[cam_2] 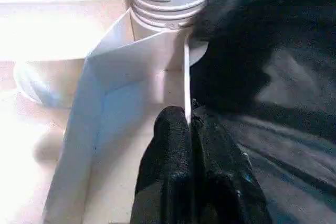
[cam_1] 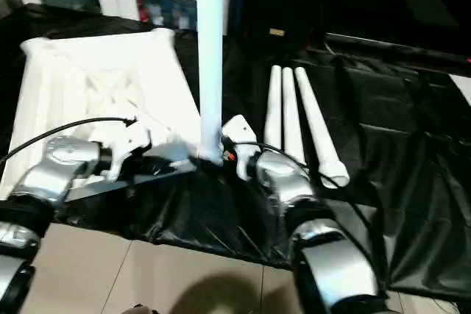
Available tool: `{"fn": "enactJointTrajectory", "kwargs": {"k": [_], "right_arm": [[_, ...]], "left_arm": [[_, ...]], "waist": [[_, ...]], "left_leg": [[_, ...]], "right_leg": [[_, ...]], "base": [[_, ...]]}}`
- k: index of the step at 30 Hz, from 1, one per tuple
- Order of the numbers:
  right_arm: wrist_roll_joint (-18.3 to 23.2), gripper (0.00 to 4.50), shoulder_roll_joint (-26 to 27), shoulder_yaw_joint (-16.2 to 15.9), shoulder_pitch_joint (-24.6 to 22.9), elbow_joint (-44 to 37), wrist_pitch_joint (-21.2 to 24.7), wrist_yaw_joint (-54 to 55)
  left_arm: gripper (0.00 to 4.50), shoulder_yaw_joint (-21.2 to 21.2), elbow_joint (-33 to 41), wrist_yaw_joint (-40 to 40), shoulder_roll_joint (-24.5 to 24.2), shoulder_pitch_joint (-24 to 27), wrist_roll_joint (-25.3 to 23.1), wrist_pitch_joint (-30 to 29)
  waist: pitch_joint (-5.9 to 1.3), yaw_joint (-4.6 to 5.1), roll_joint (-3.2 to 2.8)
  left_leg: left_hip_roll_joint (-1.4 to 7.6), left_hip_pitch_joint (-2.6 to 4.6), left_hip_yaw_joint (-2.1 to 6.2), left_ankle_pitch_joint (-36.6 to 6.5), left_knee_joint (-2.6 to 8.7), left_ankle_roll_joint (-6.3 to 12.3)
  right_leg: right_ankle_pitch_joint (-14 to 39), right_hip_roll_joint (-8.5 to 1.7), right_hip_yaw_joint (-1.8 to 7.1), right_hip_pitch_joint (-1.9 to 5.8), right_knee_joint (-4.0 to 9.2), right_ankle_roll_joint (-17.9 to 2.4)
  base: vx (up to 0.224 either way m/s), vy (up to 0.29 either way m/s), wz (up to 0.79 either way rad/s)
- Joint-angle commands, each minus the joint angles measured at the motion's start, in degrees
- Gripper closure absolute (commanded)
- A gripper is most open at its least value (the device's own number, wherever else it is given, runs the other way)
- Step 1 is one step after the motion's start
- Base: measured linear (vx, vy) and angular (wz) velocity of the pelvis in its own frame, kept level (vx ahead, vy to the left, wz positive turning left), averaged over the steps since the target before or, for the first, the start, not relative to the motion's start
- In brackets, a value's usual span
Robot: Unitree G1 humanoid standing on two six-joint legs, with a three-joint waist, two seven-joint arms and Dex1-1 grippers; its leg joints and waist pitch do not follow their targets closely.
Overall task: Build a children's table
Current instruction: Rotate leg to tighten
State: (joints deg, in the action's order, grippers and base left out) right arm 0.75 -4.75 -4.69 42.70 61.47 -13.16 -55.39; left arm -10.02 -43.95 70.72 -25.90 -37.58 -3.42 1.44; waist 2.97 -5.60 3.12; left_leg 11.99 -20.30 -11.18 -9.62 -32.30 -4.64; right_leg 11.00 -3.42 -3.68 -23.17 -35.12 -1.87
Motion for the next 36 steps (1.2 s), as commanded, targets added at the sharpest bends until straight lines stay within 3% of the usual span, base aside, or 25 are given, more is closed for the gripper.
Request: {"fn": "enactJointTrajectory", "kwargs": {"k": [1, 6, 14, 19, 22, 24, 25, 27, 31, 34, 35, 36], "right_arm": [[0.3, 0.33, 0.9, -3.1, -0.4, -1.7, 0.1, -7.3], [-0.2, 0.69, -0.2, -4.3, -0.5, -1.7, 0.2, -13.1], [0.2, 1.44, -0.3, -4.4, -0.8, -2.4, 1.6, -15.8], [0.8, 1.69, 0.4, -3.7, -1.6, -2.9, 2.7, -14.3], [1.0, 1.82, 2.4, -2.1, -2.3, -2.9, 5.3, -5.9], [0.0, 1.85, 5.9, -0.1, -2.8, -1.6, 4.0, 9.0], [-0.2, 1.85, 6.3, 0.1, -2.7, -1.3, 4.0, 10.7], [-0.4, 1.86, 8.4, 1.4, -2.4, -0.1, 4.6, 18.8], [-0.6, 1.86, 12.6, 3.4, -0.8, 2.4, 6.9, 33.0], [-0.6, 1.86, 14.3, 4.6, 1.0, 3.5, 6.4, 39.0], [-0.3, 1.51, 14.6, 5.2, 1.5, 3.6, 5.5, 40.4], [0.0, 1.51, 14.8, 5.7, 1.9, 3.6, 4.8, 40.8]], "left_arm": [[4.50, -1.9, 1.1, 2.1, 0.8, 0.5, 0.4, 0.6], [4.50, -2.1, 1.9, 4.9, -0.5, 1.3, 1.1, 0.5], [4.50, -2.1, 2.4, 6.0, -1.0, 1.6, 1.3, 0.3], [4.50, -2.2, 2.5, 4.4, -0.6, 1.7, 1.0, -0.1], [4.50, -1.7, 1.2, -2.9, 1.5, 0.2, -0.7, -2.4], [4.50, -0.4, -0.5, -12.1, 5.7, -2.2, -1.6, -6.2], [4.50, -0.4, -0.6, -12.8, 6.0, -2.4, -1.7, -6.6], [4.50, -0.1, -0.9, -17.1, 8.1, -3.4, -2.4, -8.4], [4.50, 0.7, -2.1, -26.0, 12.4, -5.6, -3.2, -11.1], [4.50, 0.1, -3.8, -28.5, 13.9, -6.4, -4.3, -9.8], [4.50, -0.4, -4.7, -29.4, 14.0, -6.6, -5.1, -8.7], [4.50, -0.6, -5.3, -29.7, 14.0, -6.5, -5.4, -8.0]], "waist": [[-3.44, -0.37, -1.06], [-3.39, -0.73, -0.97], [-3.49, -1.14, -1.01], [-3.54, -1.24, -0.91], [-3.30, -1.21, -0.66], [-2.93, -0.92, -0.56], [-2.82, -0.86, -0.52], [-2.90, -0.57, -0.40], [-2.93, -0.43, -0.51], [-3.07, -0.52, -0.49], [-3.12, -0.51, -0.53], [-3.25, -0.53, -0.68]], "left_leg": [[2.15, 0.51, 0.60, -11.6, 3.19, 2.50], [2.28, 0.74, 0.66, -13.1, 3.38, 1.32], [2.21, 0.78, 0.67, -12.5, 3.41, 0.97], [2.18, 0.77, 0.65, -12.0, 3.35, 0.96], [2.19, 0.79, 0.68, -12.7, 3.52, 0.57], [2.04, 1.57, 0.82, -16.5, 3.76, -1.10], [1.97, 1.71, 0.92, -17.2, 3.80, -1.58], [1.91, 1.30, 1.40, -17.3, 4.02, -2.06], [1.79, 1.58, 1.27, -17.6, 3.94, -1.86], [1.64, 1.41, 1.21, -17.7, 3.90, -1.84], [1.66, 1.27, 1.23, -17.4, 3.89, -1.57], [1.65, 1.16, 1.16, -16.7, 3.88, -1.43]], "right_leg": [[5.5, -4.91, 2.93, 2.92, 3.24, -13.3], [8.8, -4.99, 3.00, 2.75, 3.52, -12.9], [7.4, -4.89, 2.95, 2.77, 3.32, -13.0], [7.1, -4.92, 2.94, 2.78, 3.29, -12.8], [9.1, -4.92, 2.95, 2.70, 3.50, -12.3], [17.5, -5.31, 3.18, 1.99, 4.59, -10.5], [19.9, -5.42, 3.22, 1.80, 4.87, -9.9], [25.0, -5.76, 3.14, 2.11, 5.39, -7.5], [23.5, -5.30, 3.14, 1.54, 5.46, -7.3], [22.5, -5.26, 3.13, 1.63, 5.45, -6.7], [21.3, -5.28, 3.16, 1.73, 5.36, -6.7], [19.4, -5.16, 3.20, 1.81, 5.21, -6.7]], "base": [[0.000, 0.000, 0.00], [0.000, 0.000, 0.00], [0.000, 0.000, 0.00], [0.000, 0.000, 0.00], [0.000, 0.000, 0.00], [0.000, 0.000, 0.00], [0.000, 0.000, 0.00], [0.000, 0.000, 0.00], [0.000, 0.000, 0.00], [0.000, 0.000, 0.00], [0.000, 0.000, 0.00], [0.000, 0.000, 0.00]]}}
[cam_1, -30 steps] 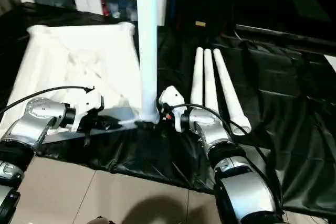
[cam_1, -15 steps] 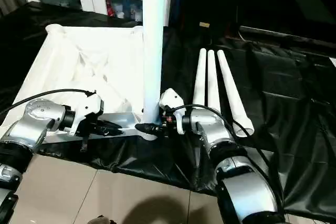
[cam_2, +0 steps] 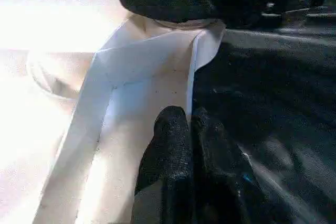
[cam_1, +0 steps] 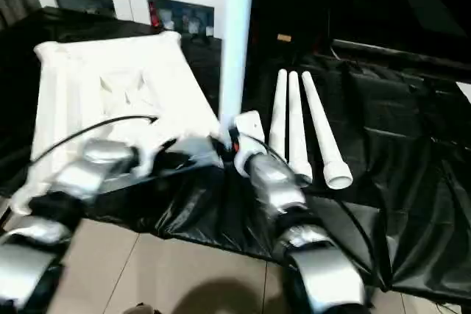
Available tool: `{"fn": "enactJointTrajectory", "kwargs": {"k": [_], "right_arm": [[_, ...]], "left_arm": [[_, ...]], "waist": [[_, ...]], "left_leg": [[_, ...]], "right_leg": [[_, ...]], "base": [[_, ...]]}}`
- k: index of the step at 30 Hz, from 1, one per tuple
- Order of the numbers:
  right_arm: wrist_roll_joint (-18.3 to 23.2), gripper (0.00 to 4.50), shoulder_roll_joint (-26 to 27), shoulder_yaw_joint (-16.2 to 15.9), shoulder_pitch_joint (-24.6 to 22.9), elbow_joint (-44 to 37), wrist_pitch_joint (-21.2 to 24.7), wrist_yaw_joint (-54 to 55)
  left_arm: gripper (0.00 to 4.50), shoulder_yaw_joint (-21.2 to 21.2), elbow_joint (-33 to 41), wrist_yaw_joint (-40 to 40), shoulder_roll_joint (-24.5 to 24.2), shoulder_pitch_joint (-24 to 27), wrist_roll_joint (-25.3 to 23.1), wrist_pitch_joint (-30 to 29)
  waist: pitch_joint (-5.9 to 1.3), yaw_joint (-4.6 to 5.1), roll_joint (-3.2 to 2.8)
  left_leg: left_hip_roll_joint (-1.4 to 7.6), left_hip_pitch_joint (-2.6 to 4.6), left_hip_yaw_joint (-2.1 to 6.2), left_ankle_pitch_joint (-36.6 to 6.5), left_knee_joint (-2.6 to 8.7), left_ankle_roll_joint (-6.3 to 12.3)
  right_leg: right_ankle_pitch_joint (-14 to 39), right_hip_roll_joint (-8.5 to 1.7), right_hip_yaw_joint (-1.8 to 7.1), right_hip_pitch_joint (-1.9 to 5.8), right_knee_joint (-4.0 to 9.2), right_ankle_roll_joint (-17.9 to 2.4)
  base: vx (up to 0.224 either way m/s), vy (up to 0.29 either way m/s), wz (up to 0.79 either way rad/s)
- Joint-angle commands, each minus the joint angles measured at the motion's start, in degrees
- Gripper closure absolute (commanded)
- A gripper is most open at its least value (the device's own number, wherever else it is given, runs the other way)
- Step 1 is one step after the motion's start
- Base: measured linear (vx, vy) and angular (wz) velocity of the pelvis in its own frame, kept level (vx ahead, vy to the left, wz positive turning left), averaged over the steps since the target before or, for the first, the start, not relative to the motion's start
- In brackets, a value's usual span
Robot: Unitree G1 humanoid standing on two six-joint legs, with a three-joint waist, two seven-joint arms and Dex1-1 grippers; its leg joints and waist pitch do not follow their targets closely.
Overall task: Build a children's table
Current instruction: Rotate leg to tighten, then rotate table base
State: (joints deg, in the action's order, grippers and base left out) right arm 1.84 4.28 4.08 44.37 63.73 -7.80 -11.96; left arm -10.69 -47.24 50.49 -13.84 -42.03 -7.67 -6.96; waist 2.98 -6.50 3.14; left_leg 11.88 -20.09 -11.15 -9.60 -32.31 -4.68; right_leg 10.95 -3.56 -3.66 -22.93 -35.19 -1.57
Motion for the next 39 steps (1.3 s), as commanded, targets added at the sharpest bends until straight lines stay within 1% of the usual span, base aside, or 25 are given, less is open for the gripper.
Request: {"fn": "enactJointTrajectory", "kwargs": {"k": [1, 3, 4, 5, 8, 11, 12, 13, 14, 16, 19, 21, 22, 24, 25, 29, 31, 32, 33, 34, 35, 36, 37, 38, 39], "right_arm": [[-1.1, 1.16, 5.7, -3.1, 0.3, 1.3, -0.5, -2.6], [-1.1, 1.11, 5.4, -3.2, 0.3, 1.0, -1.0, -3.8], [-1.1, 0.89, 5.1, -3.4, 0.3, 0.7, -1.1, -4.6], [-1.2, 0.89, 5.0, -3.5, 0.2, 0.7, -1.2, -4.8], [-3.0, 0.70, 3.5, -5.0, -0.6, -0.8, -2.1, -4.1], [-3.4, 0.70, 0.4, -6.0, -3.8, -7.0, -1.8, -5.8], [-3.6, 0.70, -0.1, -6.3, -4.3, -8.0, -1.8, -6.1], [-3.8, 0.70, -0.6, -6.5, -5.1, -9.5, -1.5, -6.7], [-3.7, 0.68, -1.2, -6.6, -6.1, -11.5, -0.9, -7.5], [-4.0, 0.68, -2.6, -6.9, -8.1, -15.7, 0.8, -7.7], [-4.3, 0.68, -3.1, -7.1, -8.9, -17.2, 1.6, -7.1], [-4.3, 0.68, -3.1, -7.6, -9.6, -18.9, 2.3, -7.3], [-4.3, 0.68, -3.1, -7.8, -10.0, -19.9, 2.9, -7.3], [-3.9, 0.68, -2.9, -8.0, -10.6, -21.6, 4.3, -7.7], [-4.3, 0.68, -2.8, -8.8, -10.9, -22.9, 6.0, -8.0], [-5.8, 0.68, -2.9, -10.5, -10.6, -23.2, 6.7, -8.6], [-7.2, 0.68, -2.7, -12.4, -10.3, -23.9, 8.7, -9.6], [-7.2, 0.68, -2.7, -12.4, -10.3, -23.9, 8.7, -9.6], [-7.5, 0.68, -2.7, -13.8, -10.8, -25.7, 11.8, -10.6], [-7.6, 0.68, -2.7, -13.9, -10.9, -25.9, 12.1, -10.8], [-7.7, 0.68, -2.7, -14.6, -11.3, -27.2, 13.7, -11.3], [-8.0, 0.68, -2.7, -15.8, -12.1, -28.9, 16.3, -11.7], [-8.0, 0.68, -2.7, -15.8, -12.1, -28.9, 16.3, -11.7], [-8.3, 0.68, -2.8, -16.1, -12.3, -29.4, 17.3, -11.8], [-8.7, 0.68, -2.7, -16.6, -12.7, -30.0, 18.1, -11.6]], "left_arm": [[4.50, 0.1, -2.0, -9.5, 1.9, -2.1, -1.2, 0.4], [4.50, -0.1, -2.5, -9.4, 1.6, -1.8, -1.4, 1.4], [4.50, -0.2, -2.7, -9.1, 1.3, -1.7, -1.6, 2.3], [4.50, -0.3, -2.9, -9.1, 1.1, -1.6, -1.7, 3.0], [4.50, -0.3, -3.6, -8.1, 1.0, -1.2, -1.6, 4.6], [4.50, 0.0, -4.3, -7.4, 1.5, -0.7, -0.9, 7.9], [4.50, 0.0, -4.5, -7.3, 1.7, -0.6, -0.7, 8.3], [4.50, -0.1, -4.8, -8.3, 1.7, -0.6, -0.9, 9.0], [4.23, 0.2, -4.8, -8.8, 2.0, -0.6, -0.6, 9.9], [4.06, 3.8, -2.7, -8.0, 3.0, -0.5, 3.8, 9.0], [3.86, 6.1, -0.6, -9.6, 3.0, -0.5, 5.8, 9.3], [3.72, 7.8, 0.2, -12.1, 2.4, -0.8, 6.4, 9.3], [3.72, 8.8, 0.8, -13.4, 1.9, -1.0, 6.6, 9.1], [3.72, 9.8, 2.2, -14.9, 0.3, -0.8, 6.4, 8.8], [3.72, 10.0, 5.7, -16.7, -3.0, 0.4, 4.3, 7.3], [3.72, 10.4, 11.3, -18.4, -7.1, 2.9, 1.4, 3.4], [3.72, 12.0, 19.6, -19.6, -11.7, 7.3, -1.4, -2.4], [3.72, 12.0, 19.6, -19.6, -11.7, 7.3, -1.4, -2.4], [3.72, 13.5, 24.5, -19.8, -14.4, 10.5, -2.3, -6.9], [3.89, 13.6, 24.9, -19.8, -14.6, 10.8, -2.4, -7.3], [3.99, 13.9, 27.1, -19.9, -16.2, 12.6, -2.8, -9.2], [3.99, 14.1, 30.2, -20.4, -18.3, 15.2, -3.8, -12.2], [4.17, 14.1, 30.2, -20.4, -18.3, 15.2, -3.8, -12.2], [4.27, 14.2, 31.4, -20.6, -19.0, 16.2, -4.3, -13.6], [4.34, 14.9, 33.4, -21.9, -19.7, 17.8, -5.9, -15.7]], "waist": [[-3.35, 0.24, -0.67], [-3.48, 0.46, -0.71], [-3.55, 0.48, -0.76], [-3.64, 0.84, -0.55], [-3.73, 1.37, -0.35], [-3.70, 0.99, -0.52], [-3.65, 0.89, -0.37], [-3.68, 0.88, -0.39], [-3.54, 0.85, -0.62], [-3.52, 0.66, -0.71], [-3.63, 0.42, -0.78], [-3.52, 0.38, -0.51], [-3.52, 0.69, -0.41], [-3.53, 0.81, -0.27], [-3.55, 1.06, -0.33], [-3.53, 1.18, -0.81], [-3.40, 1.19, -0.63], [-3.45, 1.19, -0.80], [-3.31, 1.28, -0.85], [-3.35, 1.23, -0.96], [-3.22, 1.36, -0.51], [-3.10, 1.23, -0.66], [-3.07, 1.10, -0.82], [-3.00, 1.15, -0.81], [-2.89, 1.05, -0.60]], "left_leg": [[1.78, 0.98, 1.09, -16.3, 3.83, -1.31], [1.75, 0.22, 1.11, -14.2, 3.84, -0.97], [1.72, 0.30, 1.10, -13.8, 3.80, -0.84], [1.63, -0.01, 1.17, -12.8, 3.76, -0.55], [1.53, -0.26, 1.13, -10.4, 3.48, 0.49], [1.59, 0.16, 0.88, -9.4, 3.29, 1.68], [1.59, 0.17, 0.81, -8.8, 3.26, 2.06], [1.57, 0.14, 0.81, -8.8, 3.25, 2.21], [1.61, 0.20, 0.80, -9.4, 3.31, 2.30], [1.60, 0.36, 0.79, -10.3, 3.29, 2.18], [1.82, 0.37, 0.82, -10.0, 3.28, 1.49], [1.82, 0.27, 0.86, -10.4, 3.31, 1.44], [1.71, -0.05, 0.96, -10.0, 3.36, 1.53], [1.73, 0.05, 0.99, -9.8, 3.29, 1.76], [1.70, 0.08, 1.02, -9.3, 3.31, 1.83], [2.01, 0.41, 0.97, -8.9, 3.31, 1.02], [1.97, 0.21, 0.98, -8.2, 3.42, 0.79], [2.10, 0.45, 0.96, -8.3, 3.44, 0.46], [1.95, 0.51, 0.84, -9.1, 3.44, 0.31], [2.19, 0.50, 1.04, -9.5, 3.53, -0.03], [2.05, 0.51, 0.90, -10.0, 3.60, -0.10], [1.96, 0.55, 0.94, -10.8, 3.68, -0.30], [2.05, 0.65, 1.03, -11.0, 3.70, -0.63], [2.00, 0.59, 1.01, -11.2, 3.79, -0.73], [2.10, 0.96, 0.96, -12.7, 3.85, -1.53]], "right_leg": [[18.1, -5.00, 3.16, 1.60, 5.12, -7.2], [12.5, -4.79, 3.10, 2.21, 4.29, -8.2], [11.5, -4.80, 3.07, 2.21, 4.24, -8.4], [10.0, -4.83, 3.02, 2.62, 3.99, -8.7], [7.1, -4.90, 2.97, 2.89, 3.70, -10.0], [4.3, -4.76, 3.15, 2.79, 3.55, -10.7], [3.1, -4.70, 3.08, 2.86, 3.50, -10.9], [3.0, -4.75, 3.09, 2.89, 3.47, -11.1], [3.6, -4.73, 3.10, 2.85, 3.64, -11.1], [5.0, -4.76, 3.10, 2.81, 3.80, -11.1], [3.8, -4.72, 3.05, 2.74, 3.54, -12.2], [3.6, -4.74, 3.02, 2.87, 3.48, -12.0], [3.4, -4.75, 2.99, 3.11, 3.42, -11.6], [3.1, -4.78, 3.03, 3.12, 3.38, -11.2], [3.5, -4.70, 3.02, 3.05, 3.36, -10.7], [2.8, -4.64, 3.05, 2.72, 3.11, -10.9], [2.0, -4.51, 2.97, 2.74, 2.93, -10.9], [2.0, -4.54, 2.98, 2.67, 2.82, -11.2], [3.0, -4.38, 2.99, 2.45, 3.06, -11.1], [3.0, -4.59, 2.99, 2.66, 2.86, -11.2], [3.9, -4.33, 2.99, 2.49, 3.08, -10.8], [5.6, -4.37, 3.08, 2.41, 3.27, -10.3], [6.0, -4.45, 3.10, 2.35, 3.22, -10.2], [6.3, -4.37, 3.11, 2.26, 3.33, -10.0], [7.4, -4.21, 3.11, 1.90, 3.48, -9.9]], "base": [[0.000, 0.000, 0.00], [0.000, 0.000, 0.00], [0.000, 0.000, 0.00], [0.000, 0.000, 0.00], [0.000, 0.000, 0.00], [0.000, 0.000, 0.00], [0.000, 0.000, 0.00], [0.000, 0.000, 0.00], [0.000, 0.000, 0.00], [0.000, 0.000, 0.00], [0.000, 0.000, 0.00], [0.000, 0.000, 0.00], [0.000, 0.000, 0.00], [0.000, 0.000, 0.00], [0.000, 0.000, 0.00], [0.000, 0.000, 0.00], [0.000, 0.000, 0.00], [0.000, 0.000, 0.00], [0.000, 0.000, 0.00], [0.000, 0.000, 0.00], [0.000, 0.000, 0.00], [0.000, 0.000, 0.00], [0.000, 0.000, 0.00], [0.000, 0.000, 0.00], [0.000, 0.000, 0.00]]}}
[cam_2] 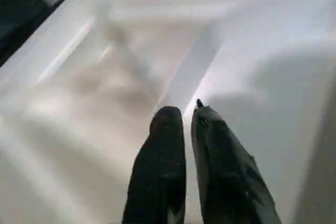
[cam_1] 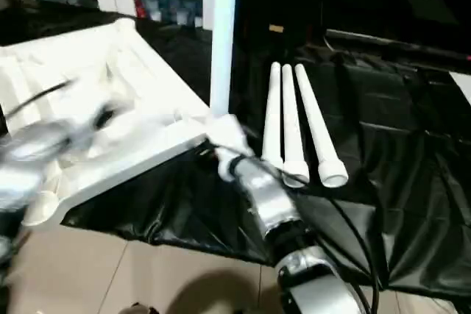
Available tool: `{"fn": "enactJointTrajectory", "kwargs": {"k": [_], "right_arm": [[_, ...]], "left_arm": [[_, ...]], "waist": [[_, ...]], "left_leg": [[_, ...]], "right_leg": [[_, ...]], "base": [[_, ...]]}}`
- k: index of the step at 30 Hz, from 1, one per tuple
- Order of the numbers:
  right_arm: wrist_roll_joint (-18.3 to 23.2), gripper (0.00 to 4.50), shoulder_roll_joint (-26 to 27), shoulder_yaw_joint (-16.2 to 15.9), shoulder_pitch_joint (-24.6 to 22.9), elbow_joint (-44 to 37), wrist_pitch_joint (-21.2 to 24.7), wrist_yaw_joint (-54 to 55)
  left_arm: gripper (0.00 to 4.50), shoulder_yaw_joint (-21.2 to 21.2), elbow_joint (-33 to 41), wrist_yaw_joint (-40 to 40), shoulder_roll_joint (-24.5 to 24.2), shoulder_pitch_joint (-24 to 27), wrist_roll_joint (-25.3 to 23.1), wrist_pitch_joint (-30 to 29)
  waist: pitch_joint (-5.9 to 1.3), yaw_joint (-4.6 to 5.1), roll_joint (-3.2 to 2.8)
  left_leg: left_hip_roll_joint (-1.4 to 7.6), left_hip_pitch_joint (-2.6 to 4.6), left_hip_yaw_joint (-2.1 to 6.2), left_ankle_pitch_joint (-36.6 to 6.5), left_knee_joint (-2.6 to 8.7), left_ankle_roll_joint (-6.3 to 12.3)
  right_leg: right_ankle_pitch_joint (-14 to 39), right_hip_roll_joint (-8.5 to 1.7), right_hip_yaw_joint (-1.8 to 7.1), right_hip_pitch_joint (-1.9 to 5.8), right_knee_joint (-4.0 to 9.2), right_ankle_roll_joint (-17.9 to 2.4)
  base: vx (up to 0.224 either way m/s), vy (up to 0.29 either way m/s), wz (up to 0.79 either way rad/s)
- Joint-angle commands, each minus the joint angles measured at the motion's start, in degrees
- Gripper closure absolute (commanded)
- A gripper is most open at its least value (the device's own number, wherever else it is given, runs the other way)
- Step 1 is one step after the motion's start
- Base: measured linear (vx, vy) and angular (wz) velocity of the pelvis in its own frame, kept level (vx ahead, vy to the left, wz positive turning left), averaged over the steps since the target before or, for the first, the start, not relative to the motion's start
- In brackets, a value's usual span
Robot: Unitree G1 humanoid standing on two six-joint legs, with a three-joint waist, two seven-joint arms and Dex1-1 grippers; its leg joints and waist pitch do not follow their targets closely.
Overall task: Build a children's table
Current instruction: Rotate table base
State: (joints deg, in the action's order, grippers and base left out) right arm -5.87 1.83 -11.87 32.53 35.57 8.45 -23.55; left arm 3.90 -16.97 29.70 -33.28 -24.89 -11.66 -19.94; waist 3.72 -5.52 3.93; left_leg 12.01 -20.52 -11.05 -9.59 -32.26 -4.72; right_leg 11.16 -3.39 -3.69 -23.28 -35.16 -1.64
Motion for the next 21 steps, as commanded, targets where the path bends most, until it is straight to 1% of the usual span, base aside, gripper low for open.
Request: {"fn": "enactJointTrajectory", "kwargs": {"k": [1, 2, 3, 4, 5, 6, 7, 8, 9, 11, 12, 13, 15, 16, 17, 18, 19, 21], "right_arm": [[-1.3, 0.68, -0.3, -0.7, -1.2, -2.6, 2.7, 0.6], [-1.4, 0.85, -0.3, -0.7, -1.3, -2.9, 2.9, 0.9], [-1.5, 0.96, -0.3, -0.6, -1.5, -3.5, 3.5, 1.2], [-1.5, 0.96, -0.3, -0.6, -1.5, -3.5, 3.5, 1.2], [-1.6, 1.06, -0.4, -0.4, -1.8, -4.4, 4.2, 1.4], [-1.6, 1.15, -0.6, -0.5, -2.1, -5.4, 5.1, 1.6], [-1.6, 1.28, -0.8, -0.5, -2.5, -6.4, 5.9, 1.7], [-1.6, 1.37, -0.9, -0.6, -2.8, -6.9, 6.4, 1.7], [-1.9, 1.41, -1.3, -1.1, -3.6, -9.1, 8.4, 1.7], [-2.2, 1.54, -1.5, -1.4, -4.0, -10.0, 9.2, 1.7], [-2.3, 1.68, -1.6, -1.8, -4.4, -11.0, 10.5, 1.5], [-2.5, 1.80, -1.7, -2.0, -4.4, -11.1, 10.9, 1.6], [-3.0, 1.86, -1.8, -2.2, -4.3, -11.2, 11.9, 2.0], [-3.0, 1.99, -1.8, -2.2, -4.2, -11.2, 12.0, 2.1], [-3.3, 1.99, -1.9, -2.1, -3.9, -10.9, 12.3, 2.5], [-3.4, 2.22, -2.0, -1.9, -3.5, -10.1, 12.6, 2.9], [-3.1, 2.22, -2.0, -1.7, -3.2, -9.1, 12.5, 2.9], [-2.7, 2.44, -1.7, -1.5, -2.7, -7.5, 12.1, 2.8]], "left_arm": [[4.41, 0.9, 5.0, -2.7, -1.2, 2.3, -3.9, -5.1], [4.43, 1.1, 5.5, -3.4, -1.5, 2.8, -4.8, -5.8], [4.47, 1.4, 6.2, -3.8, -1.7, 3.3, -5.2, -6.7], [4.47, 1.4, 6.2, -3.8, -1.7, 3.3, -5.2, -6.7], [4.49, 1.8, 6.8, -4.6, -2.1, 3.8, -6.1, -7.5], [4.50, 1.9, 7.7, -5.0, -2.5, 4.4, -6.5, -8.7], [4.50, 2.1, 8.4, -5.4, -2.9, 4.9, -6.7, -9.7], [4.50, 2.1, 8.7, -5.5, -3.0, 5.1, -6.7, -10.3], [4.50, 2.1, 10.1, -5.8, -3.8, 6.1, -6.8, -12.7], [4.50, 2.1, 10.7, -5.8, -4.1, 6.6, -6.8, -13.7], [4.50, 2.0, 10.9, -5.2, -4.6, 7.2, -7.0, -14.6], [4.50, 1.8, 10.7, -4.1, -4.6, 7.5, -6.3, -14.6], [4.50, 1.8, 10.6, -2.7, -4.4, 7.8, -5.5, -15.4], [4.50, 1.7, 10.6, -2.5, -4.5, 7.9, -5.5, -15.5], [4.50, 1.3, 10.5, -1.6, -4.7, 8.2, -5.3, -15.7], [4.50, 0.3, 10.4, -0.4, -5.3, 8.7, -5.0, -15.6], [4.50, -0.4, 10.1, 0.7, -5.6, 8.8, -4.6, -15.5], [4.50, -1.1, 9.6, 2.0, -6.0, 8.7, -3.7, -15.6]], "waist": [[-3.56, -0.17, -1.51], [-3.59, -0.15, -1.50], [-3.64, -0.22, -1.27], [-3.62, -0.31, -1.37], [-3.61, -0.41, -1.42], [-3.65, -0.57, -1.24], [-3.74, -0.73, -1.33], [-3.74, -0.73, -1.29], [-3.77, -0.91, -1.34], [-3.79, -0.86, -1.19], [-3.82, -0.86, -1.26], [-3.77, -0.84, -1.25], [-3.79, -0.92, -1.42], [-3.76, -0.88, -1.40], [-3.78, -0.95, -1.69], [-3.82, -1.00, -1.48], [-3.84, -1.06, -1.71], [-3.80, -0.96, -1.59]], "left_leg": [[1.98, 1.27, 0.94, -13.0, 3.88, -1.75], [1.96, 1.17, 0.98, -13.0, 3.88, -1.85], [1.79, 1.25, 0.98, -12.7, 3.87, -1.88], [1.78, 1.27, 1.01, -12.6, 3.87, -2.01], [1.75, 1.31, 1.01, -12.8, 3.87, -2.13], [1.74, 1.18, 1.06, -12.8, 3.87, -2.41], [1.62, 1.27, 1.07, -12.3, 3.80, -2.38], [1.62, 1.25, 1.06, -12.2, 3.77, -2.43], [1.57, 1.14, 1.09, -11.8, 3.72, -2.38], [1.51, 0.99, 1.13, -11.3, 3.73, -2.32], [1.37, 1.07, 1.08, -11.2, 3.65, -2.22], [1.36, 1.03, 1.07, -11.3, 3.68, -2.21], [1.36, 1.12, 1.14, -12.1, 3.70, -2.52], [1.37, 1.11, 1.14, -12.3, 3.73, -2.62], [1.36, 1.17, 1.21, -12.5, 3.72, -2.77], [1.34, 1.17, 1.24, -12.7, 3.71, -2.83], [1.35, 1.19, 1.29, -12.9, 3.73, -2.93], [1.28, 1.20, 1.30, -13.3, 3.73, -3.00]], "right_leg": [[7.6, -4.51, 3.20, 2.32, 3.48, -9.6], [7.3, -4.48, 3.20, 2.38, 3.39, -9.4], [7.2, -4.37, 3.17, 2.33, 3.47, -9.1], [7.1, -4.43, 3.21, 2.34, 3.44, -9.1], [7.3, -4.45, 3.22, 2.27, 3.51, -9.0], [6.7, -4.43, 3.23, 2.46, 3.42, -8.5], [6.1, -4.42, 3.22, 2.39, 3.34, -8.5], [5.7, -4.39, 3.22, 2.42, 3.29, -8.6], [4.8, -4.41, 3.23, 2.54, 3.16, -8.5], [4.2, -4.29, 3.18, 2.70, 3.04, -8.4], [4.2, -4.26, 3.17, 2.60, 3.14, -8.6], [4.5, -4.23, 3.18, 2.59, 3.19, -8.6], [5.7, -4.30, 3.19, 2.50, 3.31, -8.7], [5.8, -4.28, 3.19, 2.46, 3.36, -8.6], [5.7, -4.31, 3.18, 2.45, 3.33, -8.7], [5.8, -4.38, 3.18, 2.50, 3.38, -8.8], [5.6, -4.37, 3.19, 2.48, 3.32, -8.8], [5.6, -4.28, 3.16, 2.47, 3.32, -9.0]], "base": [[0.000, 0.000, 0.00], [0.000, 0.000, 0.00], [0.000, 0.000, 0.00], [0.000, 0.000, 0.00], [0.000, 0.000, 0.00], [0.000, 0.000, 0.00], [0.000, 0.000, 0.00], [0.000, 0.000, 0.00], [0.000, 0.000, 0.00], [0.000, 0.000, 0.00], [0.000, 0.000, 0.00], [0.000, 0.000, 0.00], [0.000, 0.000, 0.00], [0.000, 0.000, 0.00], [0.000, 0.000, 0.00], [0.000, 0.000, 0.00], [0.000, 0.000, 0.00], [0.000, 0.000, 0.00]]}}
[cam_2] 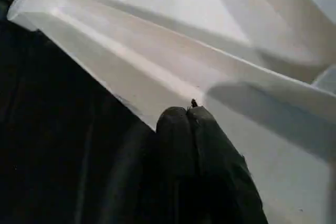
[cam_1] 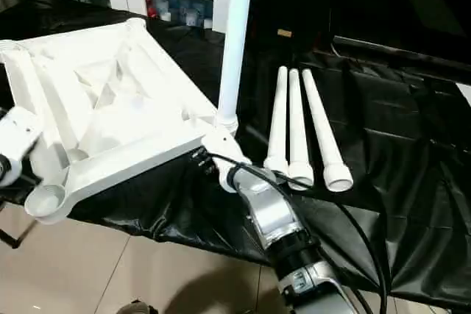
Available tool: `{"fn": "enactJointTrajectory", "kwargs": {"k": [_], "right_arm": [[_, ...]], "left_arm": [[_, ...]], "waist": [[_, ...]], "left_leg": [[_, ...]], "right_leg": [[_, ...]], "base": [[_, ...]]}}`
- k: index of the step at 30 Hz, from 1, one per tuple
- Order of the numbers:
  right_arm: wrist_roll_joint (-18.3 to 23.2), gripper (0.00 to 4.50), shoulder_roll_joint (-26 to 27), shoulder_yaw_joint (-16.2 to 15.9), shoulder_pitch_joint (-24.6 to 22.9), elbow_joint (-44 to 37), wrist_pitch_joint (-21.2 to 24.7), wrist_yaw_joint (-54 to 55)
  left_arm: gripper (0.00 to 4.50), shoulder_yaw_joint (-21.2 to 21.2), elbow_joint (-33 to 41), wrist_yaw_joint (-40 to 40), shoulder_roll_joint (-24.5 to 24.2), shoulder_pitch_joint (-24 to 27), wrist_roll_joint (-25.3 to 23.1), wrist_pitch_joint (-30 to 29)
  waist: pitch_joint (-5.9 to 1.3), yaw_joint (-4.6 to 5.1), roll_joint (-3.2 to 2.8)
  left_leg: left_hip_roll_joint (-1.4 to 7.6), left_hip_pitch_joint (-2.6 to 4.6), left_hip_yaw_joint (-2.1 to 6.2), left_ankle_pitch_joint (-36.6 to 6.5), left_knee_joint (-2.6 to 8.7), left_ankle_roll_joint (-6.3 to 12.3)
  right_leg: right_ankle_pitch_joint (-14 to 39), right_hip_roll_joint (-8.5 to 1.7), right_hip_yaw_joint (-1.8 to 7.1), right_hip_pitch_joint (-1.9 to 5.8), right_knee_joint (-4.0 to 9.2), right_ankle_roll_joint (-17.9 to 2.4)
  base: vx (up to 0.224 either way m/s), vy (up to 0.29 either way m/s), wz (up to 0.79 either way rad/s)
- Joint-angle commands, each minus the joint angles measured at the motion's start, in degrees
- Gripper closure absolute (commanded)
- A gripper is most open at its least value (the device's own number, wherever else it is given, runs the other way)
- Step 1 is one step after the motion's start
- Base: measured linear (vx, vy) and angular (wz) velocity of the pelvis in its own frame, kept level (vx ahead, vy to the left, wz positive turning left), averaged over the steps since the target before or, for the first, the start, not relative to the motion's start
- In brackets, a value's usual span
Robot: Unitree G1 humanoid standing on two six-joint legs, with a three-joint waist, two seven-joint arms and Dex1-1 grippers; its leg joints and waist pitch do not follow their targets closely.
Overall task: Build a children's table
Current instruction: Rotate table base
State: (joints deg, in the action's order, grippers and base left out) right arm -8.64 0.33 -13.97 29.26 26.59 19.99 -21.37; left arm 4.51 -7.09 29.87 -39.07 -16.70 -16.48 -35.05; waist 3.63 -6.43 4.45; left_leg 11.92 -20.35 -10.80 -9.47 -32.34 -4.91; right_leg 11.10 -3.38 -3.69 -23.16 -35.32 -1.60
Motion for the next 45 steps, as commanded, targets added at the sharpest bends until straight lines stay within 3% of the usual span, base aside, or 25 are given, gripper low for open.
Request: {"fn": "enactJointTrajectory", "kwargs": {"k": [1, 5, 8, 11, 12, 16, 21, 23, 24, 31, 34, 35, 36, 37, 39, 41, 42, 45], "right_arm": [[0.4, 2.44, 0.1, 0.7, 1.0, 2.6, 0.2, 0.7], [0.8, 2.78, 1.2, 0.7, 3.6, 8.0, -1.2, 0.8], [1.8, 3.00, 2.7, 2.3, 7.4, 14.4, -4.1, 1.5], [3.0, 3.23, 3.8, 4.0, 11.1, 20.7, -7.1, 2.2], [3.4, 3.33, 4.2, 4.8, 13.3, 24.0, -9.0, 3.1], [3.8, 3.67, 4.8, 6.2, 16.7, 28.5, -11.1, 4.8], [4.5, 3.96, 5.6, 7.6, 20.5, 34.7, -13.7, 5.9], [4.7, 4.09, 5.9, 7.9, 21.1, 35.9, -14.3, 5.8], [4.7, 4.31, 6.7, 8.1, 21.9, 37.3, -15.2, 5.7], [4.6, 4.47, 8.4, 8.1, 23.4, 40.0, -17.2, 5.3], [4.4, 4.47, 7.9, 8.4, 23.6, 41.2, -18.9, 4.9], [4.4, 4.47, 7.5, 8.7, 23.5, 41.1, -19.3, 5.2], [4.4, 4.47, 7.3, 8.9, 23.5, 41.0, -19.6, 5.4], [4.5, 4.47, 7.0, 9.1, 23.3, 40.6, -19.7, 5.6], [4.8, 4.47, 6.3, 9.6, 22.8, 39.4, -19.9, 6.5], [6.5, 4.47, 5.0, 11.6, 21.5, 35.8, -19.4, 8.2], [7.4, 4.47, 4.5, 12.6, 21.0, 34.2, -19.2, 8.6], [9.8, 4.30, 3.4, 15.0, 18.4, 28.3, -18.2, 8.2]], "left_arm": [[4.50, -2.4, -0.9, 2.8, -0.5, 0.3, 1.5, -0.3], [4.50, -4.9, -3.2, 8.3, -2.5, -0.5, 2.2, -0.5], [4.50, -6.6, -1.7, 15.1, -4.6, -0.9, 4.0, -2.3], [4.50, -8.4, 0.4, 21.2, -6.3, -1.5, 7.1, -4.8], [4.50, -10.1, 1.7, 25.0, -7.1, -1.9, 8.8, -5.6], [4.50, -12.3, 3.6, 29.5, -6.8, -3.0, 11.3, -6.8], [4.50, -14.9, 4.0, 31.3, -3.4, -4.9, 13.1, -8.0], [4.50, -15.4, 3.7, 31.3, -2.8, -5.3, 13.4, -8.0], [4.50, -16.1, 2.0, 30.3, -0.5, -6.7, 13.4, -7.3], [4.50, -16.9, -5.8, 24.6, 6.8, -12.5, 12.2, -3.9], [4.50, -15.5, -16.8, 14.2, 12.9, -19.6, 10.1, 2.7], [4.50, -15.2, -20.1, 10.8, 13.8, -21.2, 9.0, 5.0], [4.50, -15.1, -21.7, 9.4, 14.1, -21.9, 8.6, 6.1], [4.50, -15.2, -23.1, 8.1, 14.1, -22.4, 8.0, 7.4], [4.50, -14.9, -23.5, 6.9, 14.1, -22.4, 7.8, 8.9], [4.50, -12.3, -17.9, 7.3, 13.7, -20.1, 9.7, 7.6], [4.50, -11.0, -15.3, 7.4, 13.6, -18.9, 10.6, 6.8], [4.50, -7.4, -7.2, 6.9, 14.4, -14.1, 13.2, 7.1]], "waist": [[-3.68, -0.03, -2.13], [-3.76, 0.07, -2.33], [-3.79, 0.38, -2.53], [-3.64, 0.50, -2.73], [-3.65, 0.51, -2.37], [-3.82, 0.41, -2.56], [-3.81, 0.56, -2.49], [-3.79, 0.61, -2.35], [-3.84, 0.70, -2.75], [-3.99, 0.79, -2.41], [-3.92, 0.60, -2.48], [-3.91, 0.63, -2.46], [-4.12, 0.36, -2.87], [-4.12, 0.43, -2.65], [-4.32, 0.57, -3.38], [-4.32, 0.85, -3.06], [-4.45, 0.78, -3.26], [-4.41, 0.88, -3.48]], "left_leg": [[1.38, 1.07, 1.07, -13.7, 3.85, -2.87], [1.26, 1.03, 1.18, -14.0, 3.87, -3.24], [1.28, 0.94, 1.35, -14.0, 3.90, -3.67], [1.36, 1.26, 1.29, -15.4, 3.86, -4.00], [1.34, 1.18, 1.31, -15.0, 3.84, -3.99], [1.32, 1.12, 1.19, -13.0, 3.78, -4.24], [1.22, 0.98, 1.08, -13.9, 3.64, -4.49], [1.19, 0.72, 1.18, -13.8, 3.66, -4.44], [1.18, 0.86, 1.16, -14.1, 3.56, -4.38], [1.13, 0.68, 1.21, -13.2, 3.40, -3.78], [1.06, 0.92, 1.19, -14.5, 3.33, -3.70], [0.95, 0.61, 1.26, -14.4, 3.39, -3.58], [1.10, 0.85, 1.41, -14.5, 3.30, -3.65], [1.15, 0.70, 1.46, -14.3, 3.36, -3.61], [1.16, 0.45, 1.66, -13.0, 3.22, -3.85], [1.18, 0.50, 1.57, -12.5, 3.10, -3.56], [1.60, 0.40, 1.65, -11.2, 3.01, -3.44], [1.15, 0.35, 1.31, -9.7, 2.75, -2.13]], "right_leg": [[5.9, -4.32, 3.15, 2.30, 3.49, -9.2], [5.8, -4.41, 3.16, 2.39, 3.41, -9.8], [5.7, -4.52, 3.16, 2.57, 3.26, -10.3], [7.0, -4.59, 3.20, 2.28, 3.39, -11.0], [6.8, -4.65, 3.21, 2.37, 3.23, -11.2], [3.8, -4.52, 3.13, 2.54, 2.73, -11.5], [4.3, -4.50, 3.22, 2.72, 2.75, -11.3], [5.2, -4.59, 3.21, 2.95, 2.78, -11.1], [5.9, -4.64, 3.28, 2.76, 2.89, -10.9], [5.7, -4.54, 3.21, 3.00, 2.92, -10.9], [7.8, -4.45, 3.16, 2.78, 3.30, -10.3], [8.4, -4.35, 3.16, 2.92, 3.43, -9.7], [8.5, -4.58, 3.17, 2.91, 3.40, -9.3], [8.3, -4.58, 3.11, 3.01, 3.36, -9.3], [5.3, -4.59, 3.02, 3.24, 2.85, -9.9], [3.3, -4.52, 2.95, 3.31, 2.75, -10.9], [0.4, -4.95, 3.01, 3.62, 2.32, -11.6], [-3.0, -4.18, 2.83, 3.47, 2.15, -12.3]], "base": [[0.000, 0.000, 0.00], [0.000, 0.000, 0.00], [0.000, 0.000, 0.00], [0.000, 0.000, 0.00], [0.000, 0.000, 0.00], [0.000, 0.000, 0.00], [0.000, 0.000, 0.00], [0.000, 0.000, 0.00], [0.000, 0.000, 0.00], [0.000, 0.000, 0.00], [0.000, 0.000, 0.00], [0.000, 0.000, 0.00], [0.000, 0.000, 0.00], [0.000, 0.000, 0.00], [0.000, 0.000, 0.00], [0.000, 0.000, 0.00], [0.000, 0.000, 0.00], [0.000, 0.000, 0.00]]}}
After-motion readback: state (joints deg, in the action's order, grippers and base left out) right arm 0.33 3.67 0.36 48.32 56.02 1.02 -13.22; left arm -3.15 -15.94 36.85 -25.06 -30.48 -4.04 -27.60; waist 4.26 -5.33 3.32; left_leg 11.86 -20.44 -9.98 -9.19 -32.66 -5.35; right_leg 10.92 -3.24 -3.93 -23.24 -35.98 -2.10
